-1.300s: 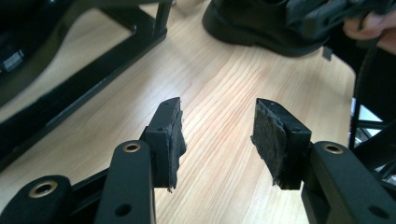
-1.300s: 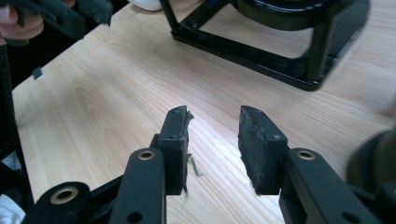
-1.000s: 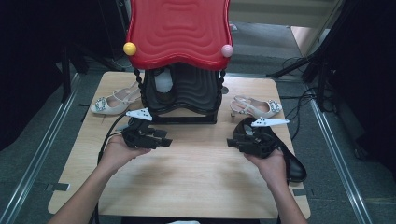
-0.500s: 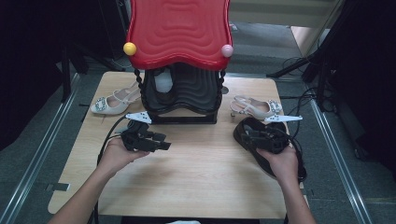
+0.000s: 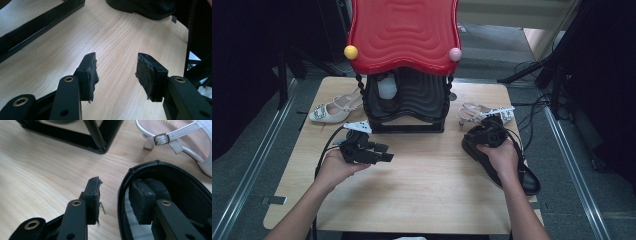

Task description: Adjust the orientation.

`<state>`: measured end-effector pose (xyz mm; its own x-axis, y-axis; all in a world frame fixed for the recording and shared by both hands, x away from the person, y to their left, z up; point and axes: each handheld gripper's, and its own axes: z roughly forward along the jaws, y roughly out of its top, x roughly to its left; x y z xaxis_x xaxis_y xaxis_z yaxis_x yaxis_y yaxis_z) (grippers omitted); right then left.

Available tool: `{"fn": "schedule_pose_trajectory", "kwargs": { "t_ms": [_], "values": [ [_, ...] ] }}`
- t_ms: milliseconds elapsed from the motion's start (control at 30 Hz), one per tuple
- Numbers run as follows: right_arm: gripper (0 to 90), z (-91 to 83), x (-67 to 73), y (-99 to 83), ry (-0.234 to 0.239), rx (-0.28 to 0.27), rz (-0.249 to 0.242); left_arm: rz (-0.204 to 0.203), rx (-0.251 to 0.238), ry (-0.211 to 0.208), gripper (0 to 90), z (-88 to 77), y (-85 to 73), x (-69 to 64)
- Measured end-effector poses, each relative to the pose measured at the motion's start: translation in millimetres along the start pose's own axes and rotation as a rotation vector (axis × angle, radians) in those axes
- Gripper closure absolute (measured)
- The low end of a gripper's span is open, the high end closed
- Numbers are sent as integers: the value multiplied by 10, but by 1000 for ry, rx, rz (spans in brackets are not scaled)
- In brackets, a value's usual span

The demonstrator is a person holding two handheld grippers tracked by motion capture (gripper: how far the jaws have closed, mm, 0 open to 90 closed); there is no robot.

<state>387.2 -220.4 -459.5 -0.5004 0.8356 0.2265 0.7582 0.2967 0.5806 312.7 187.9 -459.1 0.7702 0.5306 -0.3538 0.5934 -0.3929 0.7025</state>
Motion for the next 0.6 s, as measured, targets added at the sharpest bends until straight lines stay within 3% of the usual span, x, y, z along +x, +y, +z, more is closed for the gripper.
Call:
{"fn": "schedule_pose_trajectory", "kwargs": {
  "t_ms": [167,267,400,600],
  "values": [
    [664,167,-12,53,-27,70,18,-10,-8,0,514,-15,-10,13],
    [752,235,-36,69,-49,105,25,-13,-6,-3,514,-17,-15,23],
    [829,196,-48,69,-34,114,34,-14,-1,4,513,-12,-18,39],
    [854,93,35,34,-26,121,6,-20,-4,0,514,-6,-17,41]
  ]
}}
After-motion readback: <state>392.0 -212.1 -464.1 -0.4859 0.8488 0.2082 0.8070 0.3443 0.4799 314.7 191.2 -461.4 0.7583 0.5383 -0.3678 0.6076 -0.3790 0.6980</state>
